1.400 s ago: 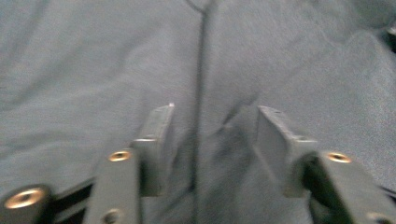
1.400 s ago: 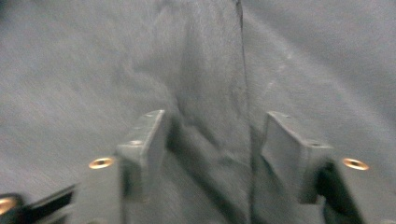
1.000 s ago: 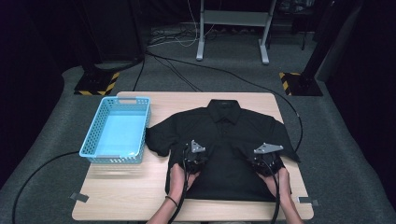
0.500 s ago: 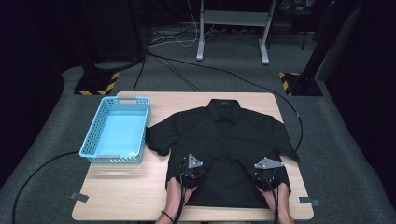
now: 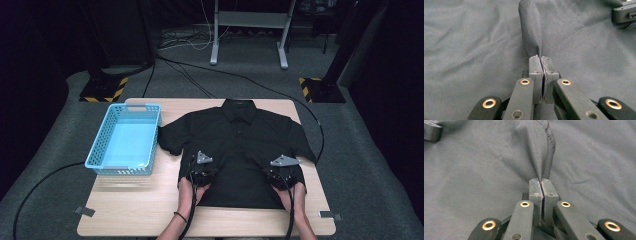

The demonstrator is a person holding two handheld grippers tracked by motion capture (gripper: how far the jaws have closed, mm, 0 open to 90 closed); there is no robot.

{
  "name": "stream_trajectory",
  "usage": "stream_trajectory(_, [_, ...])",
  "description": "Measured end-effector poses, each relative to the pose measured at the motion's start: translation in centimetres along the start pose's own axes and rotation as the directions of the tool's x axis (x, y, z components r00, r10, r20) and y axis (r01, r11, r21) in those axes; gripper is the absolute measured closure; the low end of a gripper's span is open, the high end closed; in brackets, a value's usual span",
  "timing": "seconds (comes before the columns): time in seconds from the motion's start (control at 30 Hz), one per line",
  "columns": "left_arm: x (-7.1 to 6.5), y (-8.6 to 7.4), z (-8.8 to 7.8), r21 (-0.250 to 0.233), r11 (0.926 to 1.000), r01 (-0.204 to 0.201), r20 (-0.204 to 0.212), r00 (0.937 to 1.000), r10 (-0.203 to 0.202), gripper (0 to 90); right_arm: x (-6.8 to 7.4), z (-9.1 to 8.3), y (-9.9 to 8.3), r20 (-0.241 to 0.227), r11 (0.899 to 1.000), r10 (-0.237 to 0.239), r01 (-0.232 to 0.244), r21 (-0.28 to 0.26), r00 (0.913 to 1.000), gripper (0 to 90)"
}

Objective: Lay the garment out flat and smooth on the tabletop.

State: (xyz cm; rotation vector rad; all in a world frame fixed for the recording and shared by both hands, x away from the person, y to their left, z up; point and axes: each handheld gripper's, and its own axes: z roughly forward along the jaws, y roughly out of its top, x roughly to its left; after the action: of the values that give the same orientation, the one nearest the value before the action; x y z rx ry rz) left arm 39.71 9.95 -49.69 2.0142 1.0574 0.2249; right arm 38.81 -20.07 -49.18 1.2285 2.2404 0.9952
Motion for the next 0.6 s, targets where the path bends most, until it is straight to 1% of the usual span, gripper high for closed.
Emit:
stream_trajectory(0.07, [-0.8, -0.5, -1.0, -0.006, 0.9998, -0.018, 0.018, 0.9997, 0.018, 88.1, 0.7, -1.5, -0.5, -0.009, 1.000, -0.011, 0.011, -0.012, 0.9999, 88.2])
stream_trajectory(0.1, [-1.2, -0.9, -1.3, -0.001, 0.9996, -0.027, 0.026, 0.9993, 0.027, 88.1, 1.0, -2.0, -0.8, -0.016, 1.000, -0.014, 0.013, -0.013, 0.9998, 88.2])
stream_trajectory(0.17, [-1.7, -1.6, -1.5, 0.016, 0.9990, -0.043, 0.039, 0.9983, 0.042, 88.1, 1.5, -2.8, -1.7, -0.032, 1.000, -0.014, 0.014, -0.001, 0.9994, 88.2])
stream_trajectory(0.2, [-1.8, -2.0, -1.5, 0.025, 0.9986, -0.047, 0.041, 0.9981, 0.046, 88.0, 1.7, -2.8, -2.3, -0.037, 1.000, -0.016, 0.016, 0.015, 0.9992, 88.1])
stream_trajectory(0.23, [-1.9, -2.3, -1.2, 0.037, 0.9979, -0.054, 0.038, 0.9979, 0.052, 88.0, 1.8, -2.7, -2.8, -0.041, 0.999, -0.016, 0.017, 0.031, 0.9990, 88.1])
stream_trajectory(0.3, [-1.7, -2.7, -0.5, 0.058, 0.9973, -0.045, 0.038, 0.9983, 0.043, 87.9, 1.6, -2.0, -3.7, -0.050, 0.999, -0.006, 0.008, 0.052, 0.9987, 87.9])
stream_trajectory(0.33, [-1.5, -2.9, -0.1, 0.062, 0.9973, -0.038, 0.034, 0.9988, 0.036, 87.9, 1.4, -1.5, -3.9, -0.052, 0.998, 0.003, 0.000, 0.056, 0.9987, 87.8])
stream_trajectory(0.37, [-1.4, -2.9, 0.2, 0.065, 0.9974, -0.033, 0.031, 0.9990, 0.031, 87.9, 1.2, -1.2, -4.1, -0.056, 0.999, 0.012, -0.009, 0.048, 0.9983, 87.6])
stream_trajectory(0.4, [-1.3, -2.9, 0.3, 0.060, 0.9978, -0.030, 0.029, 0.9992, 0.028, 87.9, 1.0, -1.0, -4.0, -0.060, 0.999, 0.024, -0.022, 0.039, 0.9979, 87.5])
stream_trajectory(0.47, [-0.9, -2.8, 0.5, 0.053, 0.9984, -0.019, 0.027, 0.9995, 0.018, 87.9, 0.7, -0.6, -3.7, -0.055, 0.999, 0.028, -0.026, 0.035, 0.9981, 87.4])
stream_trajectory(0.57, [-0.5, -2.6, 0.8, 0.042, 0.9991, -0.005, 0.027, 0.9996, 0.004, 87.9, 0.3, 0.0, -3.2, -0.047, 0.999, 0.022, -0.021, 0.030, 0.9987, 87.1])
stream_trajectory(0.6, [-0.4, -2.4, 0.9, 0.041, 0.9991, -0.006, 0.022, 0.9997, 0.005, 87.9, 0.1, 0.3, -3.0, -0.042, 0.999, 0.022, -0.020, 0.029, 0.9989, 87.1])
